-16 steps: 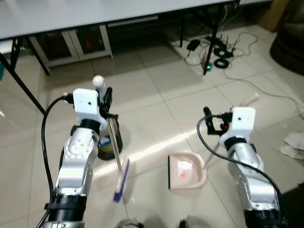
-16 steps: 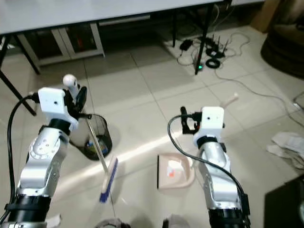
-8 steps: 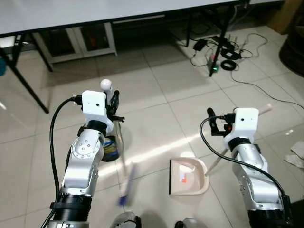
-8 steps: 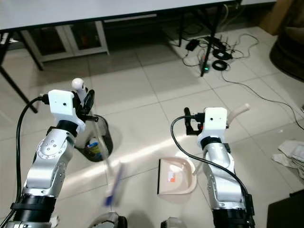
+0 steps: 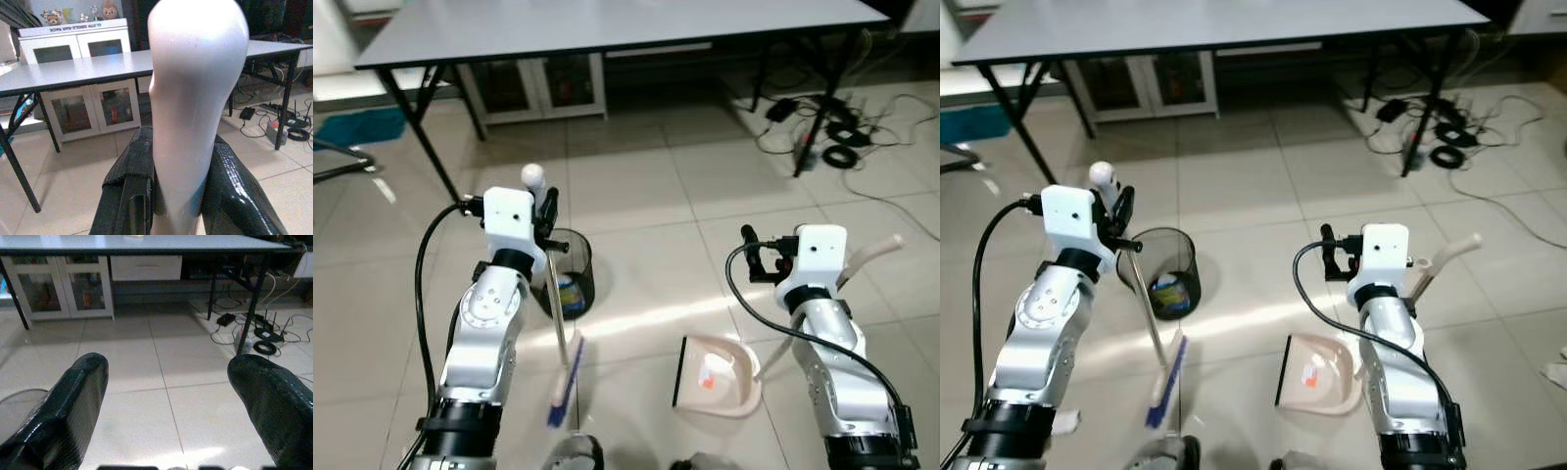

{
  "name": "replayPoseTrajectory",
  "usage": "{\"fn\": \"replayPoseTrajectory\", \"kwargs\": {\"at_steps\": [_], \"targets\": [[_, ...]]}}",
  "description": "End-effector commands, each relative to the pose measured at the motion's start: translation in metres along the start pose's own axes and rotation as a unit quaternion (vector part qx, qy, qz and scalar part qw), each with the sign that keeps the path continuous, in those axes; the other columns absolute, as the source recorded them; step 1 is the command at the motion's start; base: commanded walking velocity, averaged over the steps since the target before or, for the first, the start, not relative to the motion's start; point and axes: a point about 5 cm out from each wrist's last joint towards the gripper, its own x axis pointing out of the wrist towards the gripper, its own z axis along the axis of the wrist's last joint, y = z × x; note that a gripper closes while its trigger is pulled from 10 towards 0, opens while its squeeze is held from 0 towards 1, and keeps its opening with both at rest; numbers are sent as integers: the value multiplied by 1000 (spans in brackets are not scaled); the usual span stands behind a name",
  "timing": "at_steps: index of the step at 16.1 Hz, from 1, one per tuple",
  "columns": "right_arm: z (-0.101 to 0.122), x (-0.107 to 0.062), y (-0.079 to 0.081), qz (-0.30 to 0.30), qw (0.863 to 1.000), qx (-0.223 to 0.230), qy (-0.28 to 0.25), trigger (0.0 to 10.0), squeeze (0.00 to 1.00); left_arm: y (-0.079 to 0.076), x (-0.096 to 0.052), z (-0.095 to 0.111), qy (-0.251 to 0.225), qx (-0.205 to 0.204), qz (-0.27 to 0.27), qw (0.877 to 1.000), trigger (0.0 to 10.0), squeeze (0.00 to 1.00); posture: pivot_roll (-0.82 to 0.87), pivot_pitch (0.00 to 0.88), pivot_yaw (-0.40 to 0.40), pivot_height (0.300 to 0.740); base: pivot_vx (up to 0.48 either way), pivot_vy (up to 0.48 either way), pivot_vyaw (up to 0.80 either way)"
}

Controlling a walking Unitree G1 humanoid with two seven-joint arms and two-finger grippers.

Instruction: Sweep floor

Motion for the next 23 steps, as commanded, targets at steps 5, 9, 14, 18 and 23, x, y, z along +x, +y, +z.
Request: {"fn": "replayPoseTrajectory", "kwargs": {"at_steps": [5, 9, 14, 18, 23], "targets": [[0, -2, -2, -1, 1000, 10, -2, 10000, 0, -1, 1, 0, 9, -21, -1, 1000, 10000, 0, 2, 91, 49, 740, 0, -216, 0], [1, -3, 0, 3, 1000, 22, -9, 10000, 0, 1, -1, 4, -7, -18, -1, 1000, 10000, 0, 4, 90, 51, 740, 0, 229, 0], [10, -5, -1, -4, 997, 61, -42, 10000, 0, 2, -1, 6, -8, -14, -8, 1000, 10000, 0, 10, 101, 60, 740, 0, 0, 0], [2, -3, -14, -48, 997, 64, -20, 10000, 0, 0, -1, 8, -7, -10, -20, 1000, 10000, 0, 14, 120, 59, 740, 0, 0, 0], [-16, 6, -27, -77, 995, 58, 15, 10000, 1000, -1, -8, -8, 32, 17, -46, 998, 10000, 0, 23, 141, 64, 740, 0, 0, 0]]}}
